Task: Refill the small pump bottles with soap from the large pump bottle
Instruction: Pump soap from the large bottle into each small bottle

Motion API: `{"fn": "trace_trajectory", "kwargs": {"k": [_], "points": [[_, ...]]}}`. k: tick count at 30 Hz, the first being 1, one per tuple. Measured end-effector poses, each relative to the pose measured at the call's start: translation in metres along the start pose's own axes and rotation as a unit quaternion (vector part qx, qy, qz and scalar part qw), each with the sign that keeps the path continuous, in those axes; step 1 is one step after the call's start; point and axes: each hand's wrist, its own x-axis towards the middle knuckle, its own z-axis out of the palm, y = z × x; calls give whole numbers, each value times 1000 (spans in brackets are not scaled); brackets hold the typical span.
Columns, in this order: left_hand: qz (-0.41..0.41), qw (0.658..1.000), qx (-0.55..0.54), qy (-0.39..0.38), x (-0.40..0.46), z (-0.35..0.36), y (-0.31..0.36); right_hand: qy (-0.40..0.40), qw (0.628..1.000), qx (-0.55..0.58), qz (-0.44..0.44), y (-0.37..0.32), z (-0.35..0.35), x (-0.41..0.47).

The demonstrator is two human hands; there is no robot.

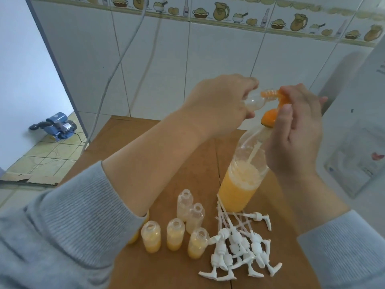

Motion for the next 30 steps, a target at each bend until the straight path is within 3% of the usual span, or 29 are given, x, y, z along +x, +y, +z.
{"fn": "trace_trajectory", "kwargs": {"k": [4, 9, 20, 27, 30], "points": [[26, 999, 11, 27, -3, 10, 4, 28, 999, 8, 14, 4, 3, -5], [24, 1000, 5, 0, -5, 17, -3, 0, 1000, -1, 19, 6, 6, -12], [50, 995, 56, 60, -2, 12, 3, 19, 999, -36, -1, 3, 3, -3], [52, 996, 70, 32, -3, 18, -3, -30, 997, -68, -3, 3, 4, -11], [49, 997, 55, 34, -2, 10, 0, -14, 997, -71, 6, -3, -5, -3]]}}
